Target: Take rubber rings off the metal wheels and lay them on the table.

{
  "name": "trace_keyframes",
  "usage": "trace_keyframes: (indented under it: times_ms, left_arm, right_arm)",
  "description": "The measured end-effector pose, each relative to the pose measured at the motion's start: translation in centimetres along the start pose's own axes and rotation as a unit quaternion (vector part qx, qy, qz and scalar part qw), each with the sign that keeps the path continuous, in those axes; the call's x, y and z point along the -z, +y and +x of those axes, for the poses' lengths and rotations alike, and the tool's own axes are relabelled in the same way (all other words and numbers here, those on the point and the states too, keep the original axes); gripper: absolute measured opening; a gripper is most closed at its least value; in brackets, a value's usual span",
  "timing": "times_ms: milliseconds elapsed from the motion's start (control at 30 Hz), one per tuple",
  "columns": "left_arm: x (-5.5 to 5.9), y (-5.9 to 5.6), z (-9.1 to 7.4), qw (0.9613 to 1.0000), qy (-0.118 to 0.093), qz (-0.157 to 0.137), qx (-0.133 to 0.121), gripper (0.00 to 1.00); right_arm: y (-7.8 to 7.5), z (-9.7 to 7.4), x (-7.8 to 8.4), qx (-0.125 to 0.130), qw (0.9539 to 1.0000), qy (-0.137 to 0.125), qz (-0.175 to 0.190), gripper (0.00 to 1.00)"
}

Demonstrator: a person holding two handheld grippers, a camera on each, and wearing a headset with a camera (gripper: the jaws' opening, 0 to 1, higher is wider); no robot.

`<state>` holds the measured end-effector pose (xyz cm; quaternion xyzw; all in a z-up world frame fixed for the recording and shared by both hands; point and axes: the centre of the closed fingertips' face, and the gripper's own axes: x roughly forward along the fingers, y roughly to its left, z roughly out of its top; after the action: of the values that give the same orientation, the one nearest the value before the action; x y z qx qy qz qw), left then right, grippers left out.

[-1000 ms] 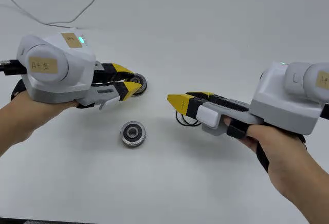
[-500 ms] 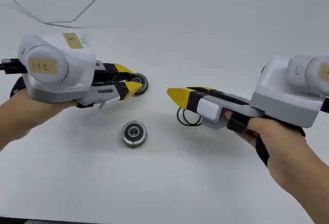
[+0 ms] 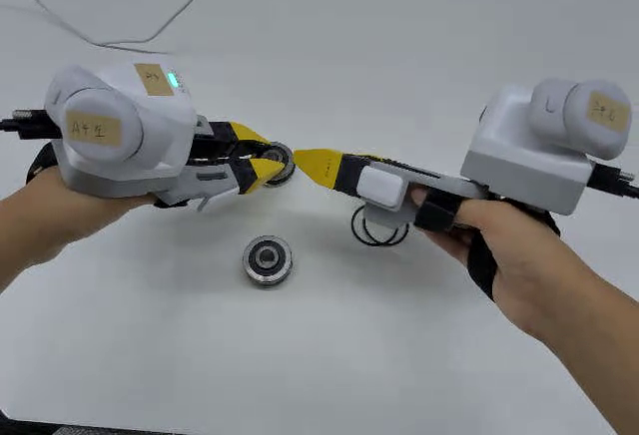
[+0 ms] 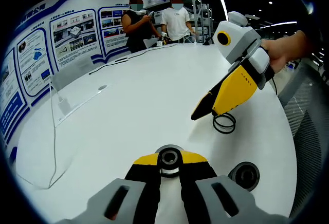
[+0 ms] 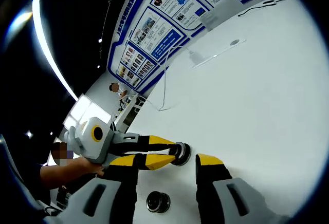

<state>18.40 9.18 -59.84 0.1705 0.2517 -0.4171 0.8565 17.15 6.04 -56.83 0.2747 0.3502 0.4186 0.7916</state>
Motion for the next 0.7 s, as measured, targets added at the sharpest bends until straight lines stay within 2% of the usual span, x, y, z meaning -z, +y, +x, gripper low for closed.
trace_keyframes:
  times_ms: [100, 400, 700]
  left_arm:
    - [0.0, 0.0, 0.0, 1.0, 0.0, 0.001, 0.002, 0.13]
    - [0.0, 0.0, 0.0, 0.9999, -0.003, 0.01, 0.005, 0.13]
    - [0.0, 0.0, 0.0, 0.9999, -0.005, 0.013, 0.009, 0.13]
  right_arm:
    - [0.1, 0.8, 0.2, -0.002, 1.0, 0.003, 0.005, 0.5]
    - [0.6, 2.7, 0.6, -0.013, 0.9982, 0.001, 0.058, 0.61]
    - [0.8, 3.5, 0.9, -0.023, 0.9964, 0.006, 0.081, 0.63]
